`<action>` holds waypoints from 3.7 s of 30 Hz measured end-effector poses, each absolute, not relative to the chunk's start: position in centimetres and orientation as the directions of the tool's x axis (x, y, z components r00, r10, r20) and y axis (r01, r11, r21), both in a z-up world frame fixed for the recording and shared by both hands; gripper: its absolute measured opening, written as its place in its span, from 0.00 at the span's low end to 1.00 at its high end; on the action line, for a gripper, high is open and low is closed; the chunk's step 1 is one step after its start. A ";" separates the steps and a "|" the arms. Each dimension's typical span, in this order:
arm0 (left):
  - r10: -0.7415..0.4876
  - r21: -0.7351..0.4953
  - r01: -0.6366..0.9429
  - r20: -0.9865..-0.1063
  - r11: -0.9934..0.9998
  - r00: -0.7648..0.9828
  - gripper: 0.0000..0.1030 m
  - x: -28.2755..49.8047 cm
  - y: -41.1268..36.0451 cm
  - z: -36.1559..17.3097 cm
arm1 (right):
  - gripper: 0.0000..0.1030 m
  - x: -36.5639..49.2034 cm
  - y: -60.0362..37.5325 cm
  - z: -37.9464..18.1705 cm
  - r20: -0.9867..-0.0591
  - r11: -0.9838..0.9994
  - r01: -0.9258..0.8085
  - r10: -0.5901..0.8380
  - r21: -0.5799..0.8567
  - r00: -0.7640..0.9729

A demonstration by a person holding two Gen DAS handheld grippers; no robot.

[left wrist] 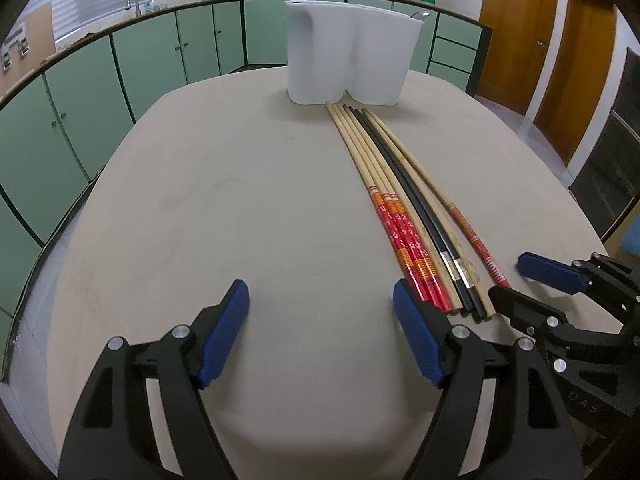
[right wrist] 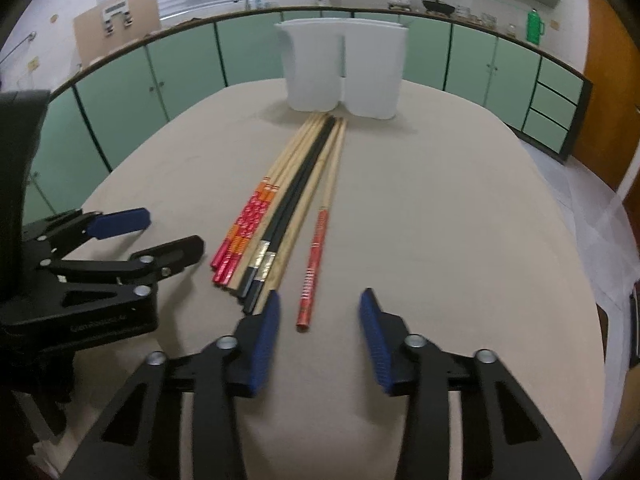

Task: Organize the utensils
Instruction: 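Grasp a red-patterned chopstick with the right tool while the left tool grasps another, then lift both chopsticks and carry them over the white utensil holder, then lower both chopsticks into the holder and open both tools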

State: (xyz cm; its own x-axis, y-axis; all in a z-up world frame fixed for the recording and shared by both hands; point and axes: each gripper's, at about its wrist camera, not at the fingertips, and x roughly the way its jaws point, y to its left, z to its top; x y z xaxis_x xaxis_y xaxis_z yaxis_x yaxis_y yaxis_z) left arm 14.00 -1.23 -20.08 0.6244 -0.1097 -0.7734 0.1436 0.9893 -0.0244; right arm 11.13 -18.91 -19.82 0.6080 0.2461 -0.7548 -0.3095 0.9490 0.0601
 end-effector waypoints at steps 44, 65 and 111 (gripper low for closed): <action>-0.218 -0.151 0.160 -0.768 0.976 0.603 0.06 14.7 -3.0 -20.3 | 0.06 12.2 -21.9 -20.2 -0.741 0.950 -0.251 0.302 0.183 0.600; -0.144 -0.059 0.137 -0.604 0.989 0.784 0.05 12.3 -0.8 -12.2 | 0.06 11.5 -23.2 -14.7 -0.632 0.950 -0.270 0.308 0.159 0.711; -0.319 -0.034 0.320 -0.216 0.947 0.923 0.04 22.3 -2.6 8.4 | 0.05 23.3 -23.9 8.9 -0.366 0.893 -0.436 0.444 0.108 0.818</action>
State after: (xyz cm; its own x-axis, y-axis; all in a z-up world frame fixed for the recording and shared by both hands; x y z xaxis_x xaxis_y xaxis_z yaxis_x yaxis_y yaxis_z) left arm 22.34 -2.64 8.42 0.9228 -0.3194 -0.2157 0.3198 0.9469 -0.0336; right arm 23.29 -23.87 8.94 0.8179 0.4437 -0.3663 -0.4362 0.8933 0.1083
